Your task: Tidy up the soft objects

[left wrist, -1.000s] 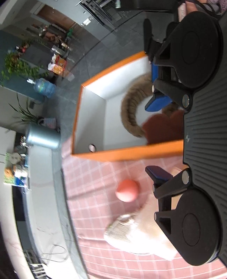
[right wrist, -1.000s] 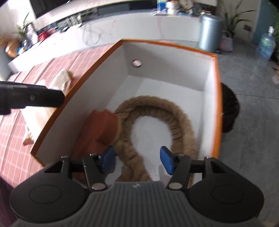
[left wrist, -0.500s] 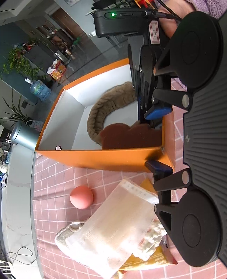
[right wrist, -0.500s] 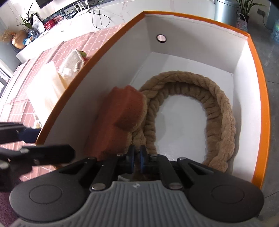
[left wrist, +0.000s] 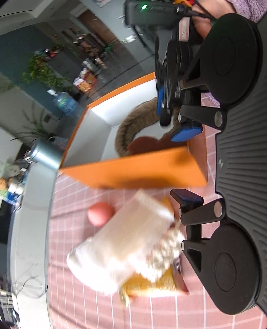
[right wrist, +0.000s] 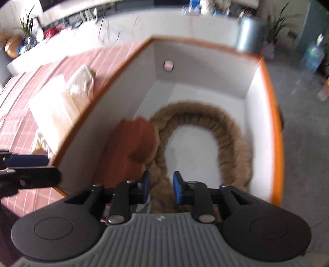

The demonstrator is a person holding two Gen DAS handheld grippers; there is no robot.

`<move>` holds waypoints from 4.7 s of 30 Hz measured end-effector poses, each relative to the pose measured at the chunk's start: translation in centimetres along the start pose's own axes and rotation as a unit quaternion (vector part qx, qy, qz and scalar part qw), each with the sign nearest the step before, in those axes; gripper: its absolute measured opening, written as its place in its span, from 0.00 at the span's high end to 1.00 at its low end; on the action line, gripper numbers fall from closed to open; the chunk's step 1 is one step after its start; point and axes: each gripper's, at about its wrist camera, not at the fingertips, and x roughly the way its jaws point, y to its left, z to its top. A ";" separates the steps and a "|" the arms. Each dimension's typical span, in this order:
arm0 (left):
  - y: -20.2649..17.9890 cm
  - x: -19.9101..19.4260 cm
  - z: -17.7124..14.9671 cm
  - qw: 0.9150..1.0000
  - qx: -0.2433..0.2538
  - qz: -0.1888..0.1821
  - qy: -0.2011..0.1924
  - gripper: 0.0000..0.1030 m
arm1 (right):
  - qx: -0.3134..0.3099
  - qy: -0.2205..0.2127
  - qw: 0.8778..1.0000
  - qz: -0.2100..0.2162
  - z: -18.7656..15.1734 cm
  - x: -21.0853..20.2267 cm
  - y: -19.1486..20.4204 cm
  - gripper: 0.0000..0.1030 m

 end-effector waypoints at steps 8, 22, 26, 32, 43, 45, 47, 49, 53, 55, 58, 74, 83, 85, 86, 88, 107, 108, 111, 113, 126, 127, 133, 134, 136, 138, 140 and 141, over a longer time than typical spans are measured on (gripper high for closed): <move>3.8 -5.7 -0.9 0.995 -0.022 0.056 -0.082 0.43 | -0.039 -0.146 0.988 0.036 -0.3 -5.4 6.0 0.61; 8.3 -6.9 -1.7 0.987 -0.027 0.102 -0.125 0.42 | -0.137 -0.104 0.982 0.074 0.9 -1.3 14.7 0.50; 9.4 -5.7 -1.3 0.988 -0.033 0.096 -0.114 0.43 | -0.172 -0.085 0.979 0.065 1.8 0.2 15.6 0.38; 10.5 -3.8 -0.3 0.990 -0.030 0.107 -0.093 0.45 | -0.189 -0.064 0.978 0.056 4.4 3.1 16.1 0.23; 13.4 -2.4 0.4 0.991 -0.051 0.104 -0.069 0.45 | -0.182 -0.008 0.978 0.098 6.0 7.1 17.1 0.70; 13.4 -2.4 0.4 0.992 -0.048 0.099 -0.068 0.45 | -0.178 -0.012 0.979 0.103 5.9 6.9 17.0 0.76; 13.2 -2.3 0.4 0.992 -0.043 0.094 -0.067 0.45 | -0.178 -0.016 0.978 0.105 5.9 6.6 16.9 0.87; 12.8 -2.2 0.5 0.993 -0.035 0.086 -0.067 0.44 | -0.170 -0.024 0.980 0.106 6.0 6.1 16.5 0.95; 11.3 -1.7 0.6 0.995 -0.001 0.072 -0.064 0.40 | -0.141 -0.033 0.983 0.109 6.5 4.9 15.0 0.99; 10.5 -1.2 0.8 0.996 0.020 0.068 -0.061 0.33 | -0.121 -0.043 0.985 0.113 6.7 4.3 14.0 0.99; 9.5 -0.6 1.2 0.995 0.039 0.069 -0.057 0.31 | -0.084 -0.044 0.987 0.132 7.3 3.7 12.4 0.99; 7.0 -0.7 3.8 0.995 0.027 0.014 -0.092 0.31 | -0.017 -0.086 0.980 0.179 8.7 1.9 9.0 1.00; 8.6 -3.4 2.5 0.993 -0.051 -0.009 -0.106 0.30 | -0.029 -0.048 0.980 0.191 6.1 3.6 11.5 1.00; 9.0 -3.4 2.5 0.993 -0.065 0.002 -0.101 0.29 | -0.033 -0.037 0.982 0.185 5.0 4.7 12.6 1.00; 9.1 -3.3 2.4 0.993 -0.069 0.007 -0.097 0.28 | -0.040 -0.038 0.982 0.180 4.5 5.1 13.2 1.00; 9.3 -2.8 2.4 0.993 -0.080 0.014 -0.084 0.27 | -0.054 -0.039 0.983 0.169 3.9 5.6 14.4 0.90; 4.5 2.7 3.2 0.995 -0.070 0.072 -0.014 0.22 | -0.218 -0.055 0.972 0.071 3.9 0.2 11.1 0.50; 4.1 3.2 3.3 0.995 -0.061 0.084 -0.013 0.22 | -0.221 -0.059 0.971 0.070 3.9 -0.1 10.9 0.49; 3.2 4.7 3.2 0.991 -0.023 0.133 -0.016 0.23 | -0.245 -0.056 0.966 0.055 3.7 -0.4 11.0 0.45; 3.2 5.1 2.9 0.990 -0.003 0.140 -0.017 0.30 | -0.246 -0.047 0.966 0.065 3.6 -0.2 10.5 0.41; 6.6 -1.5 3.5 0.983 0.002 0.161 -0.083 0.99 | -0.272 0.014 0.955 0.114 9.0 2.7 12.0 0.60; 7.2 -1.9 3.7 0.981 -0.001 0.172 -0.088 0.99 | -0.278 0.025 0.953 0.113 9.3 3.5 12.5 0.60; 10.7 -1.8 4.9 0.979 -0.044 0.176 -0.089 0.93 | -0.255 0.114 0.955 0.097 12.1 9.4 14.2 0.59; 11.1 -1.6 4.9 0.980 -0.053 0.171 -0.086 0.83 | -0.240 0.127 0.957 0.098 12.7 10.3 14.1 0.59; 11.7 -1.6 4.7 0.980 -0.079 0.160 -0.082 0.53 | -0.207 0.158 0.961 0.096 13.8 11.9 14.0 0.59; 11.8 -1.8 4.3 0.979 -0.102 0.151 -0.088 0.30 | -0.180 0.184 0.961 0.098 14.2 13.3 13.9 0.59; 11.8 -1.7 4.3 0.981 -0.112 0.134 -0.081 0.26 | -0.162 0.201 0.961 0.103 14.2 14.4 13.8 0.59; 11.8 -1.5 4.3 0.982 -0.119 0.124 -0.072 0.24 | -0.158 0.206 0.960 0.101 14.1 14.8 13.8 0.59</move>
